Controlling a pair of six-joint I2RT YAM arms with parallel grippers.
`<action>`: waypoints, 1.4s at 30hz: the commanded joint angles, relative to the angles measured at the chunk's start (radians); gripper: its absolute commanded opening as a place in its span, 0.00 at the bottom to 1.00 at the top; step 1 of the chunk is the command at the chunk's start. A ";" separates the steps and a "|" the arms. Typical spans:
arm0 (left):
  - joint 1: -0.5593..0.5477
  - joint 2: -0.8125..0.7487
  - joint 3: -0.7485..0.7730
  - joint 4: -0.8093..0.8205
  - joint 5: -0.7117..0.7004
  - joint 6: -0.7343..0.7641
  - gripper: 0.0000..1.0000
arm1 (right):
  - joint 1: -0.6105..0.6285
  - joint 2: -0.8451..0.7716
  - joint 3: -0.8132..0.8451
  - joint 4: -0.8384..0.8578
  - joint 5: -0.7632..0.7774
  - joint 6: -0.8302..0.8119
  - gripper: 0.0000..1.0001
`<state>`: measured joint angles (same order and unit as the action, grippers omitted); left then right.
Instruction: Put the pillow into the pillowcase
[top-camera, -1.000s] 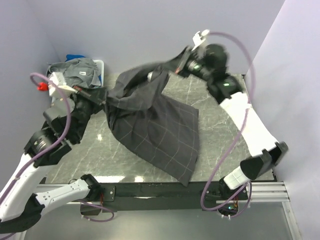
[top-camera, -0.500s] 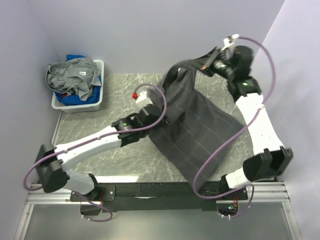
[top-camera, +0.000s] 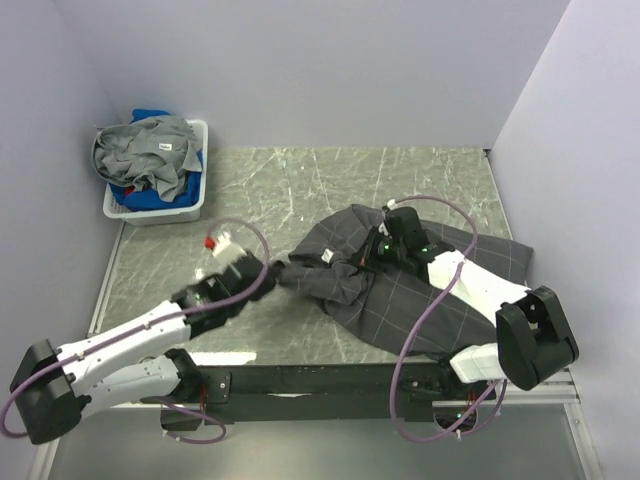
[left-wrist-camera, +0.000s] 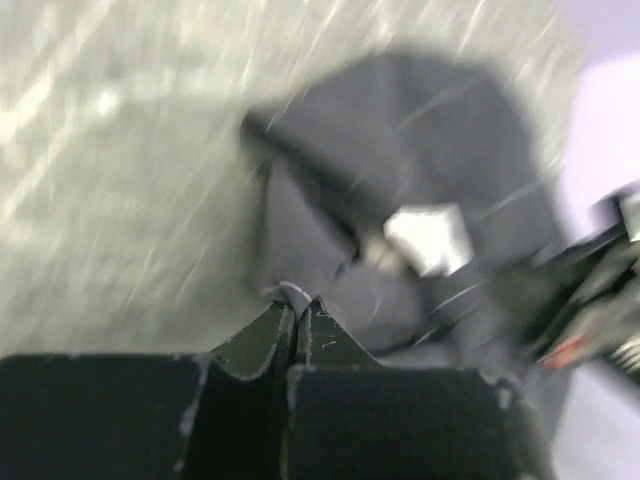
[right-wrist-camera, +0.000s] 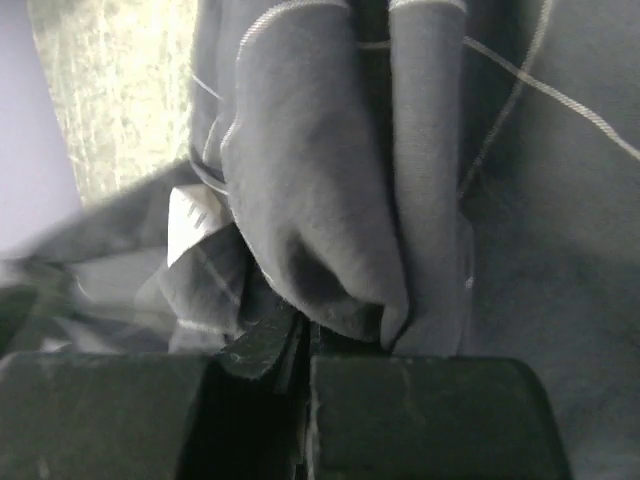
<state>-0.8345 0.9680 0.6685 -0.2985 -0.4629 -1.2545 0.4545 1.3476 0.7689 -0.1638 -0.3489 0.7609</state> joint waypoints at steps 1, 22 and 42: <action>-0.212 0.012 -0.130 0.073 -0.018 -0.133 0.01 | -0.010 -0.068 0.075 0.072 0.080 -0.067 0.00; -0.628 -0.035 -0.171 -0.253 -0.163 -0.453 0.14 | 0.355 0.074 0.451 -0.166 0.387 -0.140 0.65; -0.126 -0.284 -0.293 -0.132 0.211 -0.108 0.01 | -0.222 -0.675 -0.587 0.080 0.284 0.191 0.88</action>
<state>-0.9691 0.7303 0.3965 -0.4339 -0.3443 -1.3872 0.5110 0.4576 0.1658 -0.2237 0.1902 1.1210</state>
